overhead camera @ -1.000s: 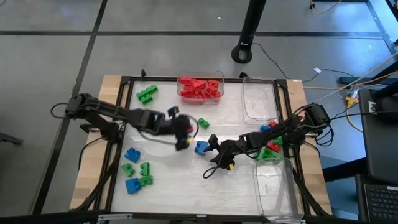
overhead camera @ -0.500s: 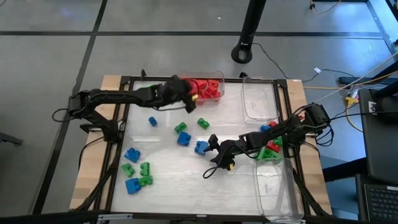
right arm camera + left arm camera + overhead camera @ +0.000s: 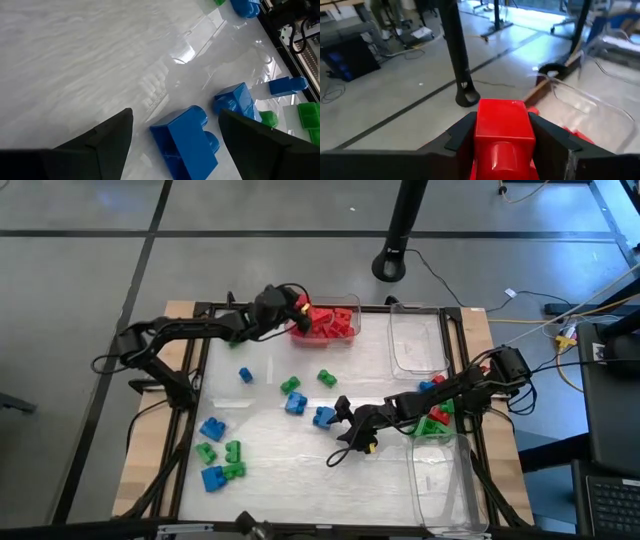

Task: Sort blocks
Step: Put the red game piece into the top left transparent bin, then adjust the game pieces

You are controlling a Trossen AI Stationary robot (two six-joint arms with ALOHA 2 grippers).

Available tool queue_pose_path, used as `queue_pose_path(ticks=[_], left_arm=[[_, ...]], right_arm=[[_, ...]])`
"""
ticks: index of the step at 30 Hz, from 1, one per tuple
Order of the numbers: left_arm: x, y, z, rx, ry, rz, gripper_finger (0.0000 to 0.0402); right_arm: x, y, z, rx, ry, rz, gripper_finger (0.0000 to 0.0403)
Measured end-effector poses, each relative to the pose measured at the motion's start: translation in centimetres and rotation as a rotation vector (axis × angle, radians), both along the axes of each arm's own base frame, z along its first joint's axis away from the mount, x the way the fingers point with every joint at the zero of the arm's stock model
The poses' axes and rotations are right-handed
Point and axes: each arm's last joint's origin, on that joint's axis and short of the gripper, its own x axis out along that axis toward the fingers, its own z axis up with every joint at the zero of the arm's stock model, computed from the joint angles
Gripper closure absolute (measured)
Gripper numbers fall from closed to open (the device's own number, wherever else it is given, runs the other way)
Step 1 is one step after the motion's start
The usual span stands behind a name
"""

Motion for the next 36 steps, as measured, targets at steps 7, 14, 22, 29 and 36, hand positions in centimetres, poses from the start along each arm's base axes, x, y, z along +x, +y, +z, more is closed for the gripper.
queue_pose_path(ticks=[7, 14, 22, 29, 36], left_arm=[[0.2, 1.1, -0.9, -0.001, -0.006, 0.027, 0.0202], [0.4, 0.2, 0.3, 0.004, 0.065, -0.012, 0.0146], [-1.4, -5.2, 5.6, 0.026, 0.096, -0.155, 0.0147], [-4.8, -11.8, 8.8, -0.013, 0.073, -0.332, 0.0148], [-7.1, -16.8, 8.0, -0.169, 0.180, -0.462, 0.0148]], right_arm=[[0.0, 0.0, -0.1, -0.002, 0.006, 0.000, 0.0110], [-0.1, 0.0, -0.1, -0.009, 0.007, 0.004, 0.0110], [-0.1, 0.0, -0.1, -0.009, 0.008, 0.005, 0.0110], [0.0, 0.0, 0.0, -0.007, 0.002, 0.005, 0.0110], [0.0, 0.0, 0.0, -0.007, -0.001, 0.004, 0.0110]])
